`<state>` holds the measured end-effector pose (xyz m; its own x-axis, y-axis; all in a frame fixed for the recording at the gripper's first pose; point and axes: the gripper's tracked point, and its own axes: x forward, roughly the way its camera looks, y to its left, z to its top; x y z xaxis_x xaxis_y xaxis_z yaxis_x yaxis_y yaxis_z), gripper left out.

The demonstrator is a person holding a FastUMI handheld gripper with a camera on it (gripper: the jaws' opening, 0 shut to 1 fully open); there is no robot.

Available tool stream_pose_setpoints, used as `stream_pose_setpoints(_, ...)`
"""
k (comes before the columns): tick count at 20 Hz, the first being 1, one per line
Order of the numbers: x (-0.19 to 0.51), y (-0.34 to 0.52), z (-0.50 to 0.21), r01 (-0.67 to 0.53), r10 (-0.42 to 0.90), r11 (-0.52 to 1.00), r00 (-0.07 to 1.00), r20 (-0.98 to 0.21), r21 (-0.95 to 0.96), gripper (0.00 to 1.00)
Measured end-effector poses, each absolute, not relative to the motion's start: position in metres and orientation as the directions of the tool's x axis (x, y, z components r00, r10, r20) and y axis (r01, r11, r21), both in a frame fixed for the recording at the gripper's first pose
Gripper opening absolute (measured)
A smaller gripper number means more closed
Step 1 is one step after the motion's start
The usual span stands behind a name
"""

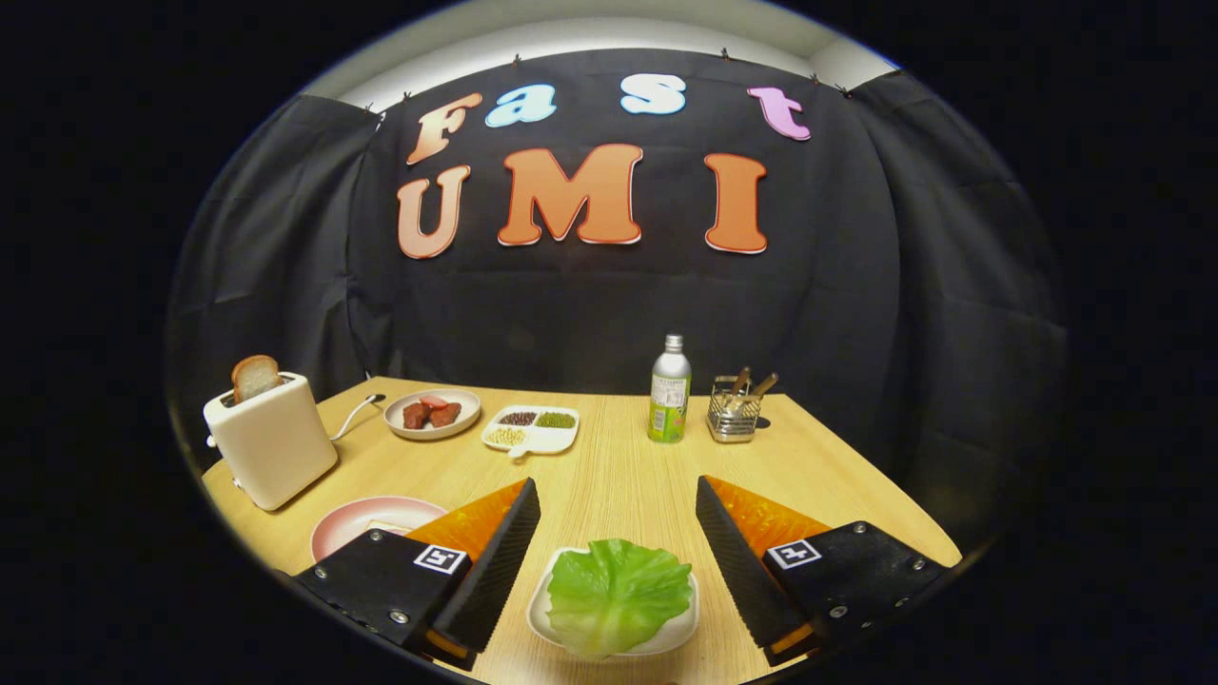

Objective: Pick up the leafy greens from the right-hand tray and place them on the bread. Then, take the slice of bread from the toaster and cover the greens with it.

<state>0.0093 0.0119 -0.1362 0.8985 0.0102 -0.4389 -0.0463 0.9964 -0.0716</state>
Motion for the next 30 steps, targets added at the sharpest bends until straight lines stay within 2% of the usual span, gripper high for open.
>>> stream_pose_setpoints(3, 0.002, 0.006, -0.168, -0.035, -0.021, 0.995, 0.831, -0.557, -0.09, 0.99)
stream_pose_setpoints(12, -0.021, 0.008, -0.233, -0.039, 0.001, 0.999, 0.598, -0.801, -0.028, 0.98)
stream_pose_setpoints(23, -0.024, 0.005, -0.266, -0.026, -0.012, 0.999, 0.447, -0.894, -0.026, 0.94)
stream_pose_setpoints(30, -0.025, 0.004, -0.28, -0.026, -0.05, 0.997, 0.411, -0.91, -0.066, 0.85)
